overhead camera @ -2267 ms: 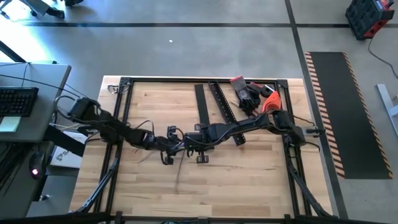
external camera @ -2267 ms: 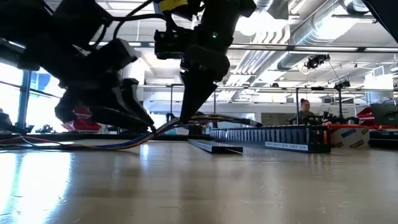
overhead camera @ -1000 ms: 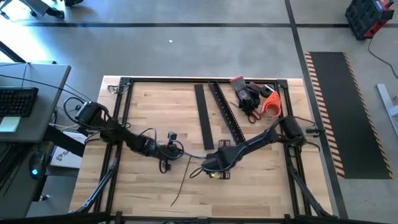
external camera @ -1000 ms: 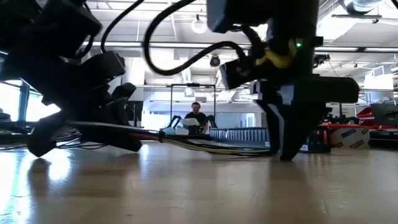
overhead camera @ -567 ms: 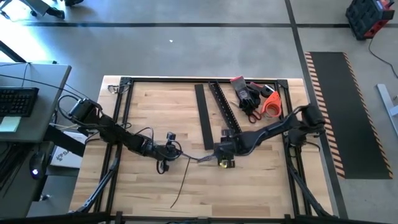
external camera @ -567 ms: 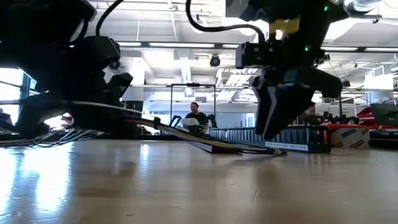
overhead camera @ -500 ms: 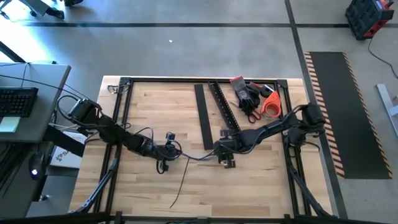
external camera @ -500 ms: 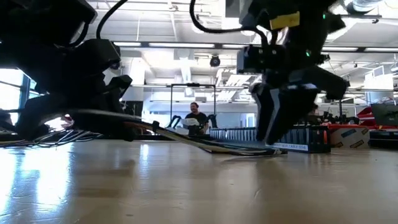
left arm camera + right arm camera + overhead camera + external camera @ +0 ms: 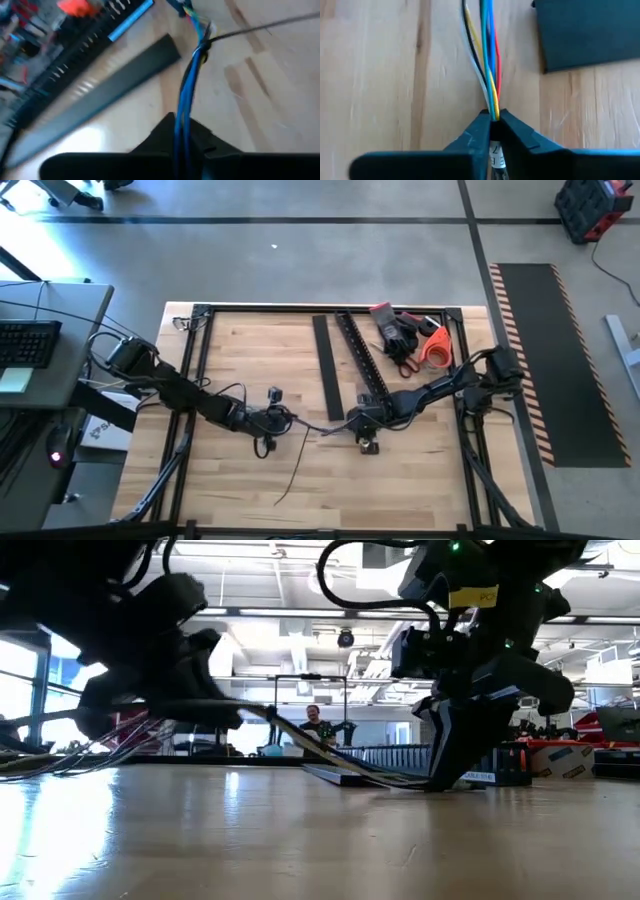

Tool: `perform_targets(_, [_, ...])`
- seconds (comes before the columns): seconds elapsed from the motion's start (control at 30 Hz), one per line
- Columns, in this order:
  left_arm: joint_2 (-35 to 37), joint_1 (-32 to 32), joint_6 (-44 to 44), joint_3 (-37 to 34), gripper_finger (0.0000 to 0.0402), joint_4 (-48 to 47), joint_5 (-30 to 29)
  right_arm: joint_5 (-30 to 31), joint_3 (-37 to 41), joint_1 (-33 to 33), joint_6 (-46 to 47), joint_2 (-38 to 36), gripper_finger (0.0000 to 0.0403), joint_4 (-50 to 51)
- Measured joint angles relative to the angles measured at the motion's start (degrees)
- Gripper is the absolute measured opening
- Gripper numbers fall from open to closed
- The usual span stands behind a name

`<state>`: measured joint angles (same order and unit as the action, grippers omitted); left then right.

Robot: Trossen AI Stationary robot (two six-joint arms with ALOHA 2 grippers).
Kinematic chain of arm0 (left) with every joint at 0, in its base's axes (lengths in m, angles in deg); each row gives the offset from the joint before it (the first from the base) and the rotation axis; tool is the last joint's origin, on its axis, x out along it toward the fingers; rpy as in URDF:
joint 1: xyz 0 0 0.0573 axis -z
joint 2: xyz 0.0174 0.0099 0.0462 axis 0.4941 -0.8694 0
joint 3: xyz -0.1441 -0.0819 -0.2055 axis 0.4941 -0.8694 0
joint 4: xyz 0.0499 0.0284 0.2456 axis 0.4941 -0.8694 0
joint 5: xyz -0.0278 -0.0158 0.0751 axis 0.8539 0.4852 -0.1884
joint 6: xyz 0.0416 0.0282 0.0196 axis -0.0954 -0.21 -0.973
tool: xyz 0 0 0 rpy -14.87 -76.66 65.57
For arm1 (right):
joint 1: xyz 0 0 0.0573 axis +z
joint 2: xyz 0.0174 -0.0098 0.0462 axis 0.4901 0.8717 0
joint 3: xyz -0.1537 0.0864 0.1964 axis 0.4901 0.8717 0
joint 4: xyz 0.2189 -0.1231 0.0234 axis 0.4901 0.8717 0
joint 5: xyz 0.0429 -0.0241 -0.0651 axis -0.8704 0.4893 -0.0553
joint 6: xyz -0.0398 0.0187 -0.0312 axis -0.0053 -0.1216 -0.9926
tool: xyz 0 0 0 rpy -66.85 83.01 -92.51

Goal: Ziptie cables
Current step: Put the zip-tied cables into the cable duct

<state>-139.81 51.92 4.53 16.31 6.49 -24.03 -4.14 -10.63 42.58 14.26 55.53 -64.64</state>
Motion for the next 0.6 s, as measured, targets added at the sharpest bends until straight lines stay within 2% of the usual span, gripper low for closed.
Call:
perform_targets(0.2, [1.99, -2.13, -12.28, 2.96, 0.0, -4.83, -7.18, 7.49, -1.69, 5.36, 12.35, -1.76, 0.0006, 2.13])
perform_targets(0.27, [2.74, -3.4, -15.05, 3.26, 0.0, -4.36, -6.32, 9.87, -2.63, 8.42, 16.39, -3.85, 0.0004, 5.4])
perform_targets(0.37, [2.77, -6.45, -15.54, 3.14, 0.0, -5.01, 3.81, 12.77, -3.87, 13.3, 24.07, -8.47, 0.0002, 9.3])
perform_targets(0.5, [0.36, -10.35, -9.76, 3.04, 0.0006, -2.8, 19.54, 19.41, -4.27, 20.0, 32.97, -12.31, 0.0002, 11.56])
perform_targets(0.6, [-3.35, -11.91, -7.17, 2.98, 0.0016, -1.37, 23.93, 23.04, -4.32, 23.44, 37.09, -13.36, 0.0001, 12.14])
